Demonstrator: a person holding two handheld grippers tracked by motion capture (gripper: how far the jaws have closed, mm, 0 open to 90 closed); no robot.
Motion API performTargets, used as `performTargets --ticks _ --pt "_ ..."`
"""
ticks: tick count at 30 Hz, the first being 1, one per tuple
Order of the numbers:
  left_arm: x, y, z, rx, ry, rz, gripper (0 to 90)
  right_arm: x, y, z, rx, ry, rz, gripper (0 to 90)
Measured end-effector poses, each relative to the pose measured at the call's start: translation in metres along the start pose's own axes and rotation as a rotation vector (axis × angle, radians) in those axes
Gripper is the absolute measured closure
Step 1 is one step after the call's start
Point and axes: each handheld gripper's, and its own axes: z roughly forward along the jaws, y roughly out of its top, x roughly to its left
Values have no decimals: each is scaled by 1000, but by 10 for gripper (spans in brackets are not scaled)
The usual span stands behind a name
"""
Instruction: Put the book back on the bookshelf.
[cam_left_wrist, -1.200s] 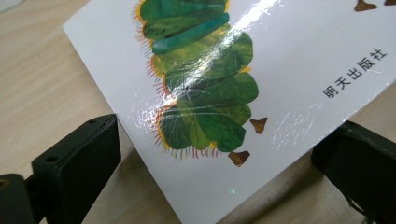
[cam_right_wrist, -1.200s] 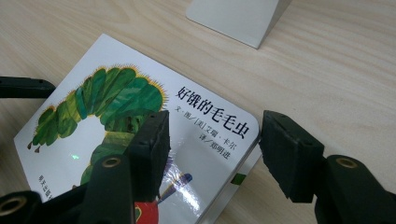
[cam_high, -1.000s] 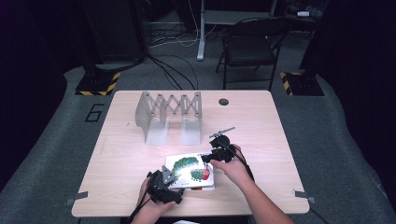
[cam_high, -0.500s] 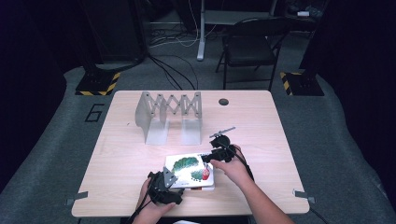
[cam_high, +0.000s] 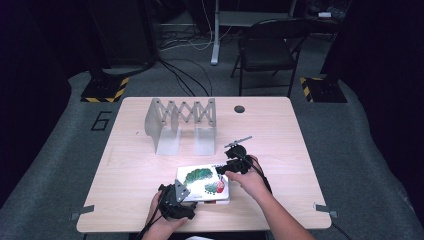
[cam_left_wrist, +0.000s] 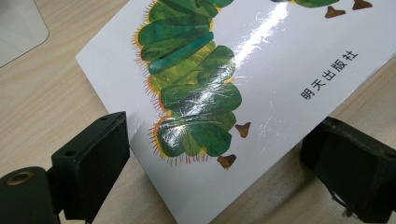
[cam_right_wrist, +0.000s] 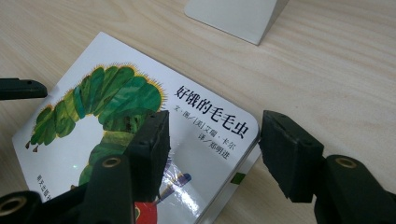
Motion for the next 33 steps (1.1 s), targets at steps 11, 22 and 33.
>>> performTargets --ticks 11,22,33 --pt "-3 0 -2 -4 11 20 95 0 0 0 -1 0 -5 427" --pt "-6 -1 -4 -20 21 66 124 0 0 1 2 0 -1 426" --pt "-7 -3 -4 -43 6 82 171 -2 -1 2 8 4 1 425"
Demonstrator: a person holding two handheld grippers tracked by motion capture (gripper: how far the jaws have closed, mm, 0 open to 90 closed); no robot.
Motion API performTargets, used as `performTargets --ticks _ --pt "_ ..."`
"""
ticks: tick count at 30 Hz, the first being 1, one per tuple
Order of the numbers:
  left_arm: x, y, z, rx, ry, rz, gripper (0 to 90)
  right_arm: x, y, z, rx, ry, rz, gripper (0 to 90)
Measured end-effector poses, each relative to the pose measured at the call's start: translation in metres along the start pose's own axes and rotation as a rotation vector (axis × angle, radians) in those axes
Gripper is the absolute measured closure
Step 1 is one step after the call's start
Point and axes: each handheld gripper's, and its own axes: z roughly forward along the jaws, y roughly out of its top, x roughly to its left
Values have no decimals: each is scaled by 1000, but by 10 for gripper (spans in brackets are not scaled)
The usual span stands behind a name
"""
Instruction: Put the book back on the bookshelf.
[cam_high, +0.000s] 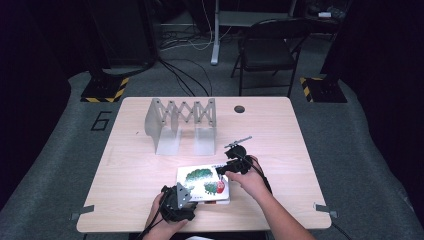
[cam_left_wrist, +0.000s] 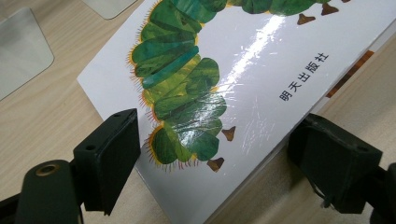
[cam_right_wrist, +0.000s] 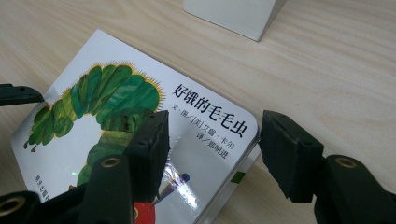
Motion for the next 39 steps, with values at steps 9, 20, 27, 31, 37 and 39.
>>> performTargets --ticks 9,20,27,31,37,39 --pt "2 -4 0 -34 -14 2 172 -6 0 3 9 38 22 404" --pt "2 -5 1 -42 -4 9 172 -15 1 8 20 78 90 345" --pt "2 -5 2 -47 0 4 172 -17 2 14 23 96 95 337" --pt "2 -5 2 -48 0 1 172 -17 3 17 31 114 102 334" --pt "2 -5 2 -51 3 0 172 -19 5 21 35 135 106 324" --pt "2 -5 2 -50 2 2 172 -19 5 21 38 136 112 321"
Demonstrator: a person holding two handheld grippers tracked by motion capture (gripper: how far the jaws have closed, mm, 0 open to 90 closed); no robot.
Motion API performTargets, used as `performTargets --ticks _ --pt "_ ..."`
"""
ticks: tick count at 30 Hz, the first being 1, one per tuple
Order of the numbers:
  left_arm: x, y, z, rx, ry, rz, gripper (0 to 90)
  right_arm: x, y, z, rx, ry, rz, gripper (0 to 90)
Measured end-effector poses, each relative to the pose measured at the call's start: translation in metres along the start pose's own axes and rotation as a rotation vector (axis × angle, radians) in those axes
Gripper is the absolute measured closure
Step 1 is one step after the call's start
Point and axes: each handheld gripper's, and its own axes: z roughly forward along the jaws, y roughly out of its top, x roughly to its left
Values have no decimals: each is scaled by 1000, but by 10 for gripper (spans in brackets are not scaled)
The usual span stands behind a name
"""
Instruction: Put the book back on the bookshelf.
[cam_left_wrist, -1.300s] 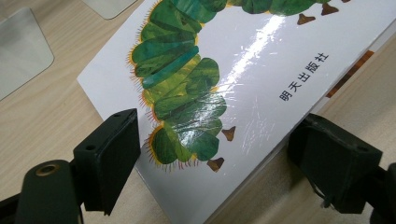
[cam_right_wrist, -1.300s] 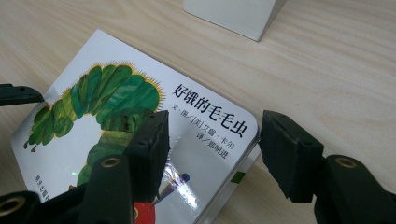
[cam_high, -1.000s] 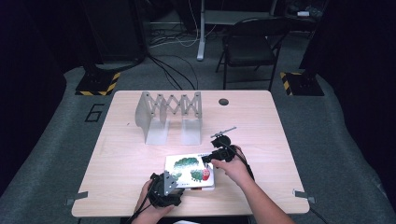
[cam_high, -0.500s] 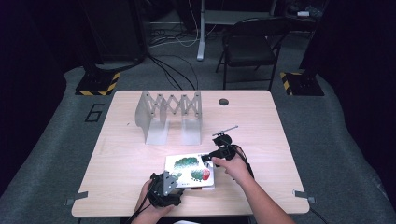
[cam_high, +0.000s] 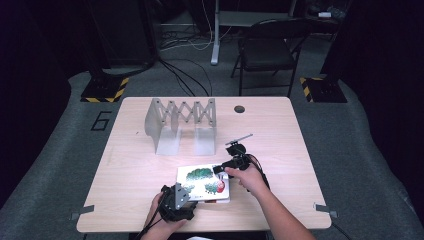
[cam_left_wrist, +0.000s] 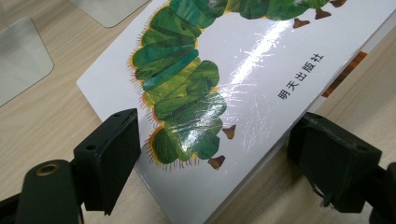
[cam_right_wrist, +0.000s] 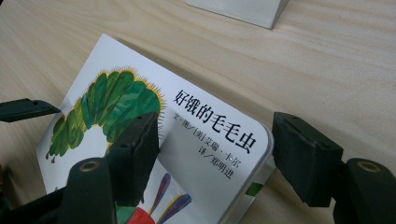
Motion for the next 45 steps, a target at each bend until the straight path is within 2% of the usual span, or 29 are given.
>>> performTargets --ticks 3,4,18,26,28,32,35,36,38,40,43,45 --pt "0 0 0 -5 0 -4 173 -1 1 1 5 9 0 312" --pt "0 0 0 -1 -13 -3 173 -2 1 2 6 14 0 307" --pt "1 0 1 -1 -11 -2 172 0 2 8 33 43 -6 296" --pt "1 1 0 3 -10 0 171 3 3 5 27 37 -13 323" --pt "0 1 1 0 5 -4 170 2 3 5 25 37 -13 330" --pt "0 1 0 3 -4 -4 168 2 3 4 24 40 -12 339" --pt "0 0 1 11 17 -36 140 2 3 3 21 35 -18 341" --pt "1 0 1 17 5 -43 129 2 3 3 20 33 -17 341" --pt "1 0 1 21 18 -41 119 3 2 3 21 35 -16 344" --pt "3 0 2 24 4 -52 106 2 2 3 24 39 -12 348" --pt "3 0 2 21 14 -60 101 2 2 2 25 42 -9 356" --pt "5 0 2 38 -1 -98 97 2 2 2 24 43 -10 360"
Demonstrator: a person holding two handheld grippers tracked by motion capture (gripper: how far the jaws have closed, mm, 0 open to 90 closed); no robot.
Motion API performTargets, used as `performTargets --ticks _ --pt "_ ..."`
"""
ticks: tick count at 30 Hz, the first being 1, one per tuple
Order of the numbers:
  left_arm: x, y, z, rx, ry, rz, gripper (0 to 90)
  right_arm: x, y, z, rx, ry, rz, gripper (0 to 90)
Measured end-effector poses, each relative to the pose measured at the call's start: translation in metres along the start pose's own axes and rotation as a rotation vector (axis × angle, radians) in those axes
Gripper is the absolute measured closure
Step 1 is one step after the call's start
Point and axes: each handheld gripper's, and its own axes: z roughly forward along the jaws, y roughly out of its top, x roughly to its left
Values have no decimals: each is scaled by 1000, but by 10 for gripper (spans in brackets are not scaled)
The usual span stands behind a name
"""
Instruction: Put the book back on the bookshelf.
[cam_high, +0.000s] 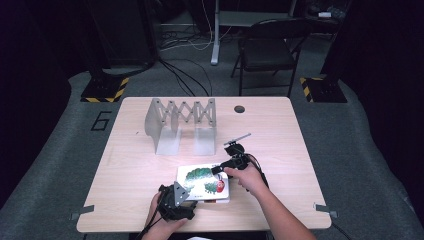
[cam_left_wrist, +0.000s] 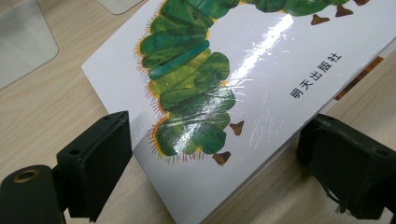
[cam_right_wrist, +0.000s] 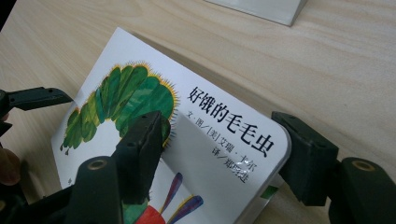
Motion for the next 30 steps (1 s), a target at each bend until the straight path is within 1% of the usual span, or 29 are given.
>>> performTargets --ticks 2,3,4,5,6,7,11,12,13,14,18,19,22,24,25,28,30 --pt "3 1 -1 23 -16 -15 90 -1 0 0 3 9 2 369" --pt "3 1 -1 29 -20 -16 90 -1 0 0 6 11 3 372" --pt "5 2 -1 46 -29 -18 91 -1 0 0 5 11 4 374" --pt "6 2 -1 46 -42 -22 93 -1 0 0 6 10 3 374" --pt "6 2 -1 46 -42 -22 96 -1 0 0 6 10 3 374" --pt "10 2 -3 66 -64 -23 99 -2 -1 1 11 10 4 374" --pt "12 3 -4 72 -68 -17 109 -2 -1 0 10 14 4 378" --pt "13 3 -4 78 -77 -19 116 -2 -1 -1 6 16 2 385" --pt "13 3 -4 78 -77 -19 118 -2 -1 -1 6 16 2 385" --pt "14 3 -4 79 -79 -24 121 -3 0 -1 2 19 4 393" --pt "15 4 -5 88 -85 -24 123 -4 0 -2 2 33 10 408" --pt "16 4 -6 94 -84 -18 124 -4 0 -2 0 40 13 413" --pt "17 4 -7 105 -92 -22 124 -4 -1 -2 3 44 8 417" --pt "18 4 -8 114 -87 -17 125 -4 -1 -2 4 49 14 423" --pt "18 3 -8 108 -93 -20 125 -3 -1 -2 7 54 22 426" --pt "18 3 -9 121 -89 -22 127 -4 -1 -1 7 62 4 433" --pt "18 3 -9 130 -81 -22 126 -4 -1 0 10 55 4 446"
